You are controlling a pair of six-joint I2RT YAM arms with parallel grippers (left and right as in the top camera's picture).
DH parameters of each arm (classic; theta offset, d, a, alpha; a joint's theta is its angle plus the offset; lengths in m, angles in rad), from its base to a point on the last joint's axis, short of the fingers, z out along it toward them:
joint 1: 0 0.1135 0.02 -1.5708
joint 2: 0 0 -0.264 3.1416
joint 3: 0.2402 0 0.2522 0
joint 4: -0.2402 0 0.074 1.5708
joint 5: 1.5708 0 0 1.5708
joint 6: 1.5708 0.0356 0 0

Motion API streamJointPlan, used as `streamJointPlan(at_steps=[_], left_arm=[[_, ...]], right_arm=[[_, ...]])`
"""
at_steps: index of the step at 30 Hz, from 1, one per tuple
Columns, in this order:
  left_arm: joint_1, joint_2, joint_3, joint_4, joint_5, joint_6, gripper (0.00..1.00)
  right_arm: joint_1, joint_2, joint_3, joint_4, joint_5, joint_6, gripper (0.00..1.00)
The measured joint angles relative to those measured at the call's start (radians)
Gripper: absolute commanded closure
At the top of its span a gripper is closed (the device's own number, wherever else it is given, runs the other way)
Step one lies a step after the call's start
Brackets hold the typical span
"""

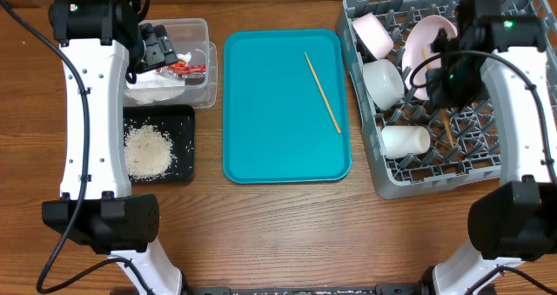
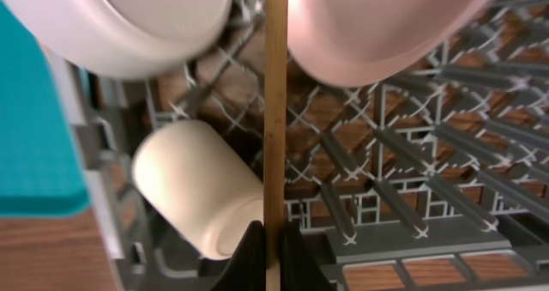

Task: Sort waste into correct bins and load items into the dishwasher
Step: 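Lift the chopstick and drop it into the dish rack, then return the right gripper to the remaining chopstick on the tray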

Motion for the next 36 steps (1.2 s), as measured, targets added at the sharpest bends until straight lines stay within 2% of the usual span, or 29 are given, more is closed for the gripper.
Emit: streamJointPlan(at_steps=[3,6,8,9,11,12,13,18,23,26,33,36], left_arm=[[0.000,0.000,0.000,0.000,0.000,0.000,0.00],[0.000,0.000,0.000,0.000,0.000,0.000,0.00],[0.000,0.000,0.000,0.000,0.000,0.000,0.00],[0.000,0.000,0.000,0.000,0.000,0.000,0.00],[0.000,0.000,0.000,0.000,0.000,0.000,0.00],[0.000,0.000,0.000,0.000,0.000,0.000,0.00],[0.000,0.000,0.000,0.000,0.000,0.000,0.00],[0.000,0.000,0.000,0.000,0.000,0.000,0.00],[0.000,0.000,0.000,0.000,0.000,0.000,0.00],[0.000,0.000,0.000,0.000,0.000,0.000,0.00],[0.000,0.000,0.000,0.000,0.000,0.000,0.00],[0.000,0.000,0.000,0.000,0.000,0.000,0.00]], right_arm=[[0.000,0.000,-0.080,0.056,0.023,-0.048,0.96],[0.000,0.000,-0.115,0.070,0.040,-0.086,0.90],[0.000,0.000,-0.120,0.077,0.049,-0.106,0.82],[0.000,0.000,-0.120,0.083,0.056,-0.115,0.65],[0.000,0.000,-0.120,0.090,0.064,-0.126,0.13],[0.000,0.000,-0.120,0.097,0.069,-0.129,0.02],[0.000,0.000,-0.120,0.100,0.072,-0.130,0.00],[0.000,0.000,-0.120,0.106,0.061,-0.139,0.00],[0.000,0.000,-0.117,0.115,-0.078,-0.108,0.00],[0.000,0.000,-0.085,0.117,-0.236,-0.074,0.00],[0.009,0.000,0.002,0.223,-0.806,-0.075,0.00],[0.045,0.000,0.002,0.255,-0.876,-0.080,0.00]])
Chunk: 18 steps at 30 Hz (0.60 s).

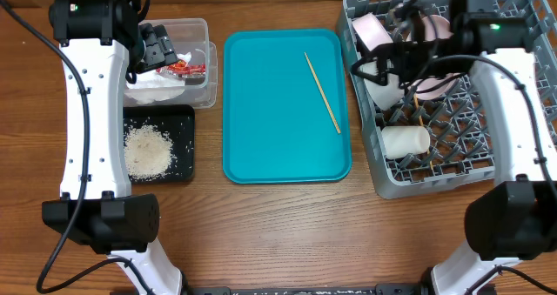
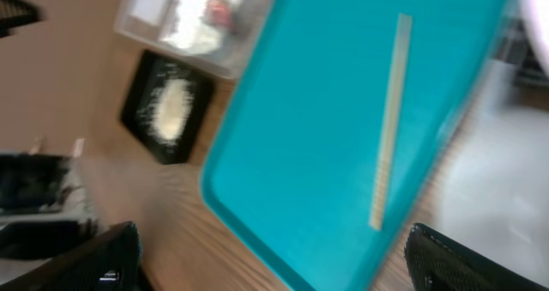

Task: Sort waste into correct bins and load items into the dishwasher
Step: 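Return the right gripper to the remaining chopstick on the tray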

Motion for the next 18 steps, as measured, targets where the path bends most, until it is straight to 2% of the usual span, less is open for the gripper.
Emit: streamJointPlan(at_steps=[4,8,11,14,18], left_arm=[[0.000,0.000,0.000,0.000,0.000,0.000,0.00],[0.000,0.000,0.000,0.000,0.000,0.000,0.00],[0.000,0.000,0.000,0.000,0.000,0.000,0.00],[0.000,0.000,0.000,0.000,0.000,0.000,0.00],[0.000,0.000,0.000,0.000,0.000,0.000,0.00]], right_arm=[[0.147,0.000,0.000,0.018,0.145,0.017,0.00],[0.345,0.003,0.000,0.069,0.454,0.074,0.00],[0.442,0.010,0.000,0.105,0.618,0.101,0.00],[0.462,0.025,0.000,0.125,0.748,0.123,0.00],[0.436,0.034,0.000,0.135,0.812,0.133,0.00]])
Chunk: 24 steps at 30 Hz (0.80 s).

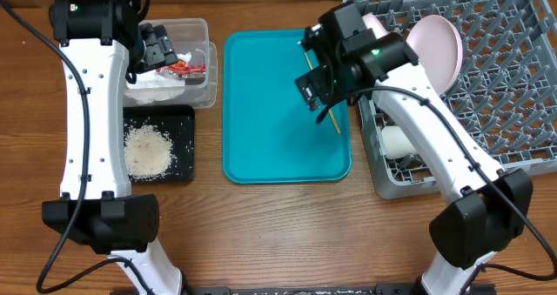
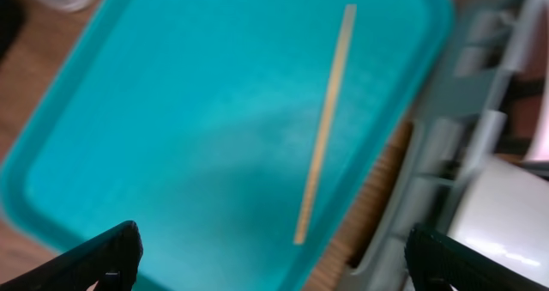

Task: Sort waste into correct bins and load items into the dishwasher
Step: 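Return the right gripper to the remaining chopstick on the tray, then grasp the remaining wooden chopstick with the right gripper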

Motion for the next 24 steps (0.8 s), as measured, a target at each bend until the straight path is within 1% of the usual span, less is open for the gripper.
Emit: streamJointPlan(at_steps=[3,6,11,13,15,16,18,24], left_arm=[[0.000,0.000,0.000,0.000,0.000,0.000,0.00],[0.000,0.000,0.000,0.000,0.000,0.000,0.00],[0.000,0.000,0.000,0.000,0.000,0.000,0.00],[0.000,0.000,0.000,0.000,0.000,0.000,0.00],[0.000,0.000,0.000,0.000,0.000,0.000,0.00],[0.000,0.000,0.000,0.000,0.000,0.000,0.00],[0.000,0.000,0.000,0.000,0.000,0.000,0.00],[0.000,0.000,0.000,0.000,0.000,0.000,0.00]], right_arm=[[-0.010,0.000,0.000,0.010,0.007,0.020,0.00],[-0.009,0.004,0.000,0.017,-0.038,0.009,0.00],[-0.008,0.037,-0.013,0.122,-0.066,-0.028,0.05],[-0.010,0.076,-0.019,0.155,-0.058,-0.038,0.09],[-0.014,0.113,-0.022,0.165,-0.048,-0.046,0.13],[-0.018,0.135,-0.022,0.171,-0.043,-0.051,0.18],[-0.030,0.174,-0.024,0.171,-0.037,-0.059,0.21],[-0.064,0.266,-0.037,0.156,-0.030,-0.084,0.27]])
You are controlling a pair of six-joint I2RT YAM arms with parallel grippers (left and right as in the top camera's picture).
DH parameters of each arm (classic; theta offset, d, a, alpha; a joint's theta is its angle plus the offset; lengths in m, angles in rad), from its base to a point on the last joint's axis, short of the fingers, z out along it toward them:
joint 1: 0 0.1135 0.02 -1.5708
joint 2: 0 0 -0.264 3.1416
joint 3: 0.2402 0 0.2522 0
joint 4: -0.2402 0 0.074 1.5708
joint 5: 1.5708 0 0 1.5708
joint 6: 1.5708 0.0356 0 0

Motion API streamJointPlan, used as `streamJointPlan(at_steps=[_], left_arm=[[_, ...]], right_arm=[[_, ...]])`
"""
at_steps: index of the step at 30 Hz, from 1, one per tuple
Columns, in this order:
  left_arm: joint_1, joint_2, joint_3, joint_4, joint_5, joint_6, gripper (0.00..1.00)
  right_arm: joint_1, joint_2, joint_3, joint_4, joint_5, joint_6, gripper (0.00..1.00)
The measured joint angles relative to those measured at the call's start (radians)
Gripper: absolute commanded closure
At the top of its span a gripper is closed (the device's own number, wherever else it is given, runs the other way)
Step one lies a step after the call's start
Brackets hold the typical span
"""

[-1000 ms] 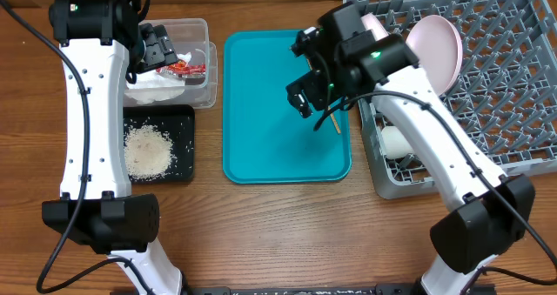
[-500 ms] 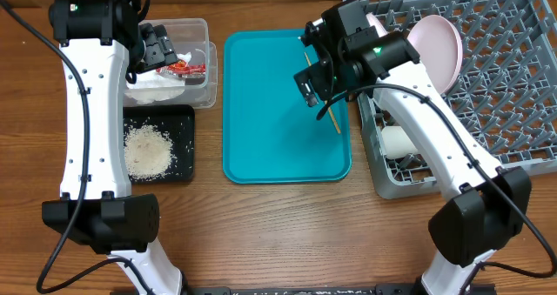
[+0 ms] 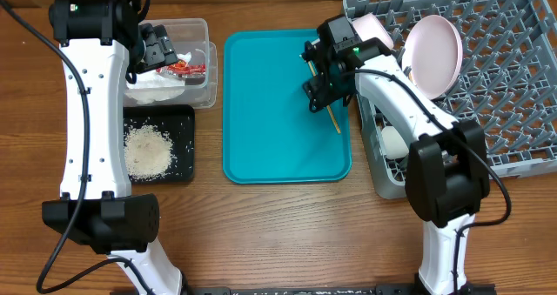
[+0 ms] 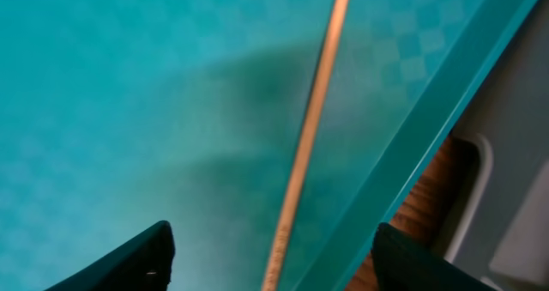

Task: Sort waste into correct bins and load items into the dishwasher
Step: 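Grasp the remaining wooden chopstick with the right gripper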

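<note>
A thin wooden chopstick (image 4: 313, 128) lies on the teal tray (image 3: 261, 112), near its right rim; in the overhead view its lower end (image 3: 335, 124) shows below my right gripper (image 3: 318, 93). That gripper (image 4: 274, 265) hangs low over the chopstick, open, with one dark finger (image 4: 129, 257) on each side and nothing gripped. The grey dish rack (image 3: 522, 147) at the right holds a pink plate (image 3: 433, 51), a pink bowl (image 3: 370, 25) and a white cup (image 3: 392, 140). My left gripper (image 3: 158, 50) hovers over the clear bin (image 3: 187, 25); its jaws are unclear.
The clear bin holds white paper and a red wrapper (image 3: 180, 67). Below it sits a black tray (image 3: 184, 147) with a heap of rice (image 3: 148, 149). The rack's left wall stands right beside the teal tray's right rim. Wooden table all round.
My right gripper has come down closer to the chopstick on the tray, which now fills the wrist view between the open fingers. The left arm has not moved.
My right gripper was shut on a chopstick inside the dish rack. Then it was open and empty, facing the teal tray. Then it stood high above the second chopstick on the tray, and now it straddles that chopstick from close above.
</note>
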Motion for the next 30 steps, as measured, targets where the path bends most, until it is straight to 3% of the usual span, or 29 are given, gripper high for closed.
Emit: streamJointPlan(at_steps=[6,15,17,20,21,30], left_arm=[[0.000,0.000,0.000,0.000,0.000,0.000,0.00],[0.000,0.000,0.000,0.000,0.000,0.000,0.00],[0.000,0.000,0.000,0.000,0.000,0.000,0.00],[0.000,0.000,0.000,0.000,0.000,0.000,0.00],[0.000,0.000,0.000,0.000,0.000,0.000,0.00],[0.000,0.000,0.000,0.000,0.000,0.000,0.00]], right_arm=[[-0.005,0.043,0.000,0.000,0.000,-0.038,0.43],[0.008,0.125,0.003,-0.010,0.008,-0.052,0.51],[0.009,0.126,0.003,-0.011,0.008,-0.045,0.61],[0.010,0.126,0.003,-0.018,0.008,-0.043,0.91],[0.010,0.126,0.003,-0.023,0.008,-0.032,0.95],[0.032,0.125,0.020,-0.138,0.013,0.055,0.96]])
